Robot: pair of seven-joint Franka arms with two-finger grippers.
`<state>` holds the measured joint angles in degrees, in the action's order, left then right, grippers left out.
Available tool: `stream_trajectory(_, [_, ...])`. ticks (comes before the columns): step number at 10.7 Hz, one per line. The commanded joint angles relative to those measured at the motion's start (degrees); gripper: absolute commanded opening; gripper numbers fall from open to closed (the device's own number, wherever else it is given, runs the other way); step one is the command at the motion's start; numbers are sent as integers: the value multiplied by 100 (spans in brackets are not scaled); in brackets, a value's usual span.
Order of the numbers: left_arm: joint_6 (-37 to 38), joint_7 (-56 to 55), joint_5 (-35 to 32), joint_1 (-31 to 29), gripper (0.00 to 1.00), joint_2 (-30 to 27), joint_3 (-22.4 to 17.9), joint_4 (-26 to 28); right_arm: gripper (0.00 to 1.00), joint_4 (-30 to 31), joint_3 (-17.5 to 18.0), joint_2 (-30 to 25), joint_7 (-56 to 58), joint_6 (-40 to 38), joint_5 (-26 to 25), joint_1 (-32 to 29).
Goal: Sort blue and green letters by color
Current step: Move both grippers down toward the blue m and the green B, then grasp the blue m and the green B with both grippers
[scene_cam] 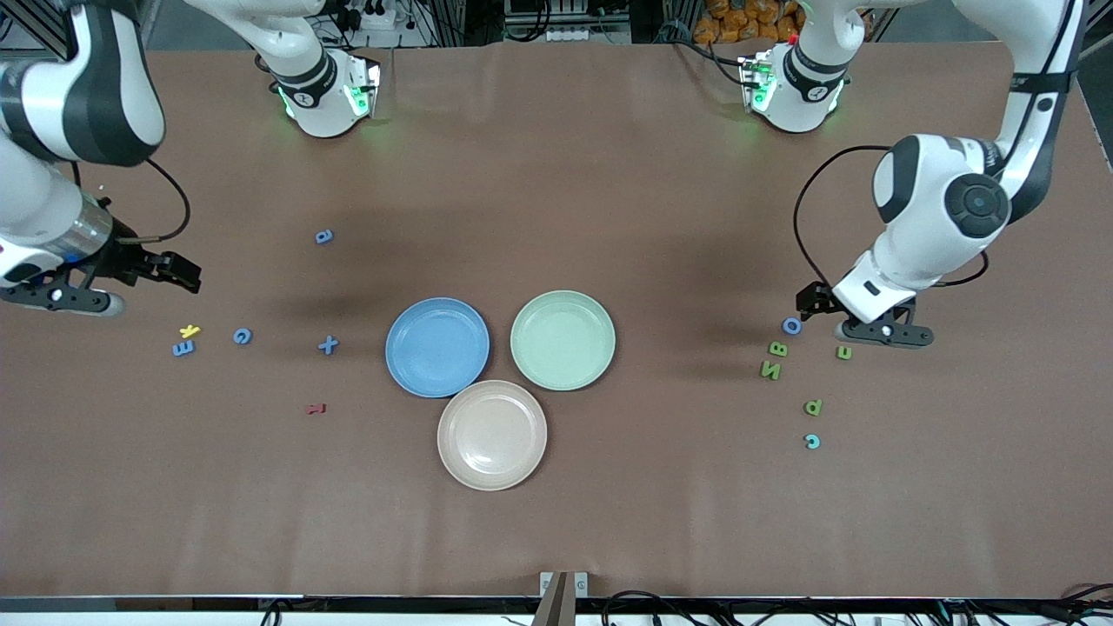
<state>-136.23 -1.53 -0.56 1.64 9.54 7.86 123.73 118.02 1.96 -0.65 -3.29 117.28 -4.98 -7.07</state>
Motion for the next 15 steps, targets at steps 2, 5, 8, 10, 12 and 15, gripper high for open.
stream_trajectory(2, [-613,-5,-207,82,100,406,32,125,100,766,41,449,1983,1374,-100,-1180])
stream_trajectory(5, [-1079,-5,-603,90,100,714,41,178,100,784,59,1257,3602,2366,-74,-1840])
stream_trajectory(8, [-1492,-93,-603,90,98,1162,41,134,100,696,59,1882,4028,3097,-65,-1921])
stream_trajectory(10, [-1704,-102,-594,47,91,1374,41,134,100,293,94,2461,4108,3134,-38,-1825])
stream_trajectory(12, [-1792,-111,-586,20,90,1497,41,116,100,55,173,2859,4161,3160,-30,-1798])
stream_trajectory(15, [-1871,-111,-550,20,85,1646,41,90,100,-278,182,3262,4126,3126,6,-1833])
